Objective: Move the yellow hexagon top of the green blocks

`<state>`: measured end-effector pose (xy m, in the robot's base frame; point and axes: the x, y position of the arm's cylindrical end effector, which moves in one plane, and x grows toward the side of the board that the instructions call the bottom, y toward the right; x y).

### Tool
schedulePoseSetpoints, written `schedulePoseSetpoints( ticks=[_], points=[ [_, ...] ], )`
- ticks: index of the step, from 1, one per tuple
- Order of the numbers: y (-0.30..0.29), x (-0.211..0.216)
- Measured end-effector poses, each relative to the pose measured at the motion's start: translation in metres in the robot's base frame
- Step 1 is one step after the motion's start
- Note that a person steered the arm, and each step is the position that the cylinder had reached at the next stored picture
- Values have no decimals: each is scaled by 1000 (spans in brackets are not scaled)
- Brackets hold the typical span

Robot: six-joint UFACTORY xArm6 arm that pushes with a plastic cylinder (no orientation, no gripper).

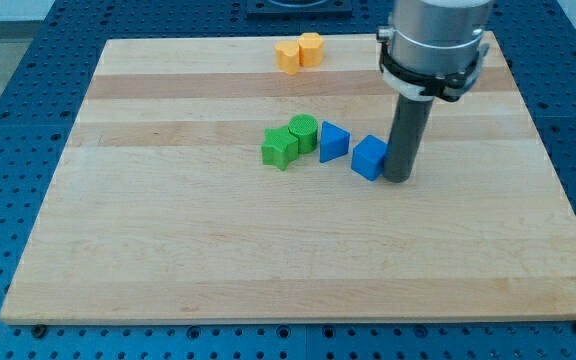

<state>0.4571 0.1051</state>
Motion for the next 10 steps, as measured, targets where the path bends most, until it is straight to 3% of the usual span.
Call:
schedulePoseSetpoints(
  ticks=[2,3,5,10],
  points=[
    [-29,-4],
    [-5,-11],
    [40,-65],
    [-5,-206]
  ],
)
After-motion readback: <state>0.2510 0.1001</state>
